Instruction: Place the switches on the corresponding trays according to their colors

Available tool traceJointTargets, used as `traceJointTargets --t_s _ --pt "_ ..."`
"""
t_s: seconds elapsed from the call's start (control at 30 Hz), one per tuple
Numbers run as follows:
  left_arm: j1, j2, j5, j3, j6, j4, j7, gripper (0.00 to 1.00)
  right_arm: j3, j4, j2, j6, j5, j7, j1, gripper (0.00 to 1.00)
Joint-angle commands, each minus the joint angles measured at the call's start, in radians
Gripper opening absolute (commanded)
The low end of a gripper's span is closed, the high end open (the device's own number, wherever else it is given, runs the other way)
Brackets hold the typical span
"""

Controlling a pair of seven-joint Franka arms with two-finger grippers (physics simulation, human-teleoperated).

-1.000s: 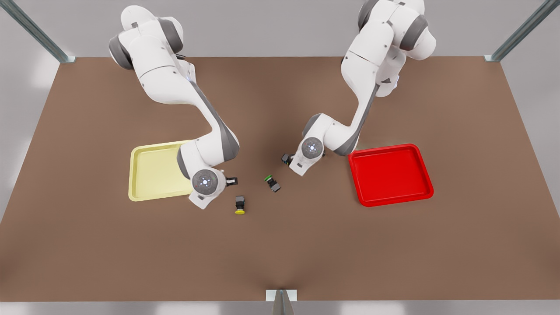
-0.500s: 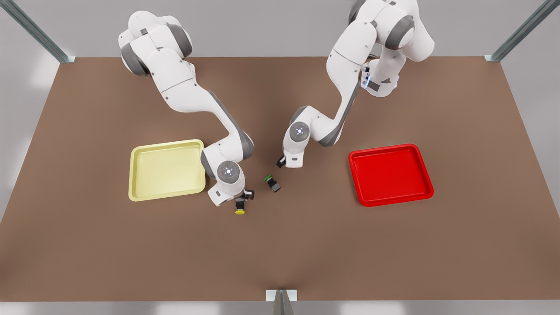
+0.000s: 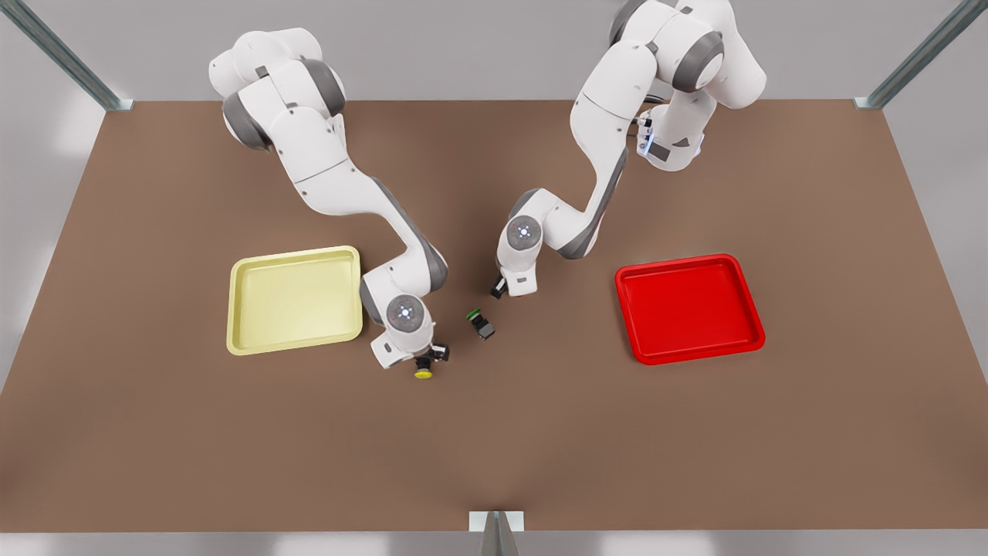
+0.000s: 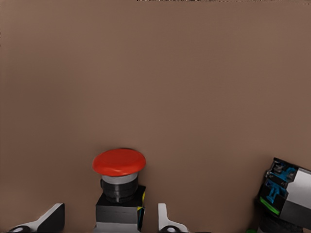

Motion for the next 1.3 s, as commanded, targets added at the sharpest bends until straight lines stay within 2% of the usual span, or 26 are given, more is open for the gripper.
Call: traceJointTargets --t_s 0.0,0.07,0.13,0.2,0.23,0.3,0.47,0.6,0.67,0.73,0.77,0.8,0.83,0.93,1.0,1.03,1.07,1.1,1.13,1.17,1.23,1.27 --pt "0.000 0.007 -0.003 0.000 0.012 0.001 -0.150 0.85 0.000 0.000 -0.001 0.006 0.007 -0.106 0.000 1.00" --pt "0.000 0.013 -0.006 0.000 0.016 0.002 -0.150 0.81 0.000 0.002 0.004 0.006 0.007 -0.106 0.000 1.00" --pt "0.000 0.015 -0.006 0.000 0.018 0.002 -0.150 0.77 0.001 0.004 0.004 0.006 0.007 -0.106 -0.002 0.79" --pt "-0.001 0.015 -0.006 0.000 0.018 0.002 -0.155 0.57 0.000 0.005 0.004 0.005 0.010 -0.107 -0.002 0.65" --pt "0.000 0.015 -0.006 0.000 0.016 0.002 -0.157 0.50 0.000 0.007 0.004 0.000 0.010 -0.107 -0.005 0.58" --pt "0.000 0.015 -0.008 0.000 0.016 0.002 -0.158 0.46 0.000 0.008 0.004 -0.003 0.025 -0.111 -0.008 0.54" --pt "0.005 0.006 -0.003 0.005 0.015 0.005 -0.157 0.45 0.001 0.008 -0.001 -0.006 0.027 -0.111 -0.014 0.48" --pt "0.005 -0.042 0.002 0.046 -0.054 0.002 -0.150 0.45 0.000 0.031 -0.030 -0.113 0.037 -0.104 -0.016 0.48" --pt "0.005 -0.111 0.003 0.149 -0.182 -0.025 -0.088 0.46 0.000 0.014 -0.090 -0.216 0.046 -0.109 -0.029 0.49" --pt "0.006 -0.233 0.127 0.317 -0.268 -0.154 0.046 0.46 0.001 -0.027 -0.214 -0.432 0.053 -0.158 -0.075 0.49" --pt "0.006 -0.276 0.138 0.391 -0.268 -0.219 0.153 0.47 0.000 -0.079 -0.291 -0.515 0.074 -0.245 -0.112 0.49" --pt "0.017 -0.313 0.160 0.443 -0.266 -0.265 0.210 0.47 -0.008 -0.206 -0.389 -0.517 0.074 -0.325 -0.151 0.49" --pt "0.063 -0.347 0.181 0.443 -0.261 -0.305 0.241 0.47 -0.014 -0.239 -0.414 -0.543 0.074 -0.365 -0.177 0.49" --pt "0.130 -0.344 0.200 0.443 -0.237 -0.320 0.304 0.47 -0.117 -0.409 -0.526 -0.561 0.025 -0.499 -0.203 0.49" --pt "0.144 -0.332 0.200 0.443 -0.192 -0.335 0.304 0.47 -0.167 -0.524 -0.559 -0.495 -0.030 -0.568 -0.223 0.49" --pt "0.152 -0.327 0.200 0.443 -0.179 -0.340 0.304 0.79 -0.186 -0.576 -0.559 -0.446 -0.036 -0.574 -0.223 0.49" --pt "0.152 -0.327 0.201 0.443 -0.174 -0.343 0.304 1.00 -0.186 -0.619 -0.559 -0.405 -0.041 -0.574 -0.223 0.49" --pt "0.152 -0.327 0.201 0.442 -0.174 -0.345 0.304 1.00 -0.190 -0.665 -0.563 -0.354 -0.047 -0.574 -0.223 0.49" --pt "0.152 -0.327 0.201 0.442 -0.174 -0.345 0.304 1.00 -0.197 -0.681 -0.563 -0.327 -0.056 -0.574 -0.221 0.59" --pt "0.152 -0.329 0.203 0.442 -0.174 -0.345 0.307 1.00 -0.198 -0.673 -0.559 -0.327 -0.056 -0.572 -0.221 1.00" --pt "0.152 -0.342 0.212 0.442 -0.183 -0.343 0.308 1.00 -0.198 -0.658 -0.559 -0.336 -0.056 -0.572 -0.220 1.00" --pt "0.149 -0.393 0.255 0.442 -0.302 -0.285 0.316 1.00 -0.198 -0.655 -0.558 -0.336 -0.056 -0.572 -0.220 1.00"
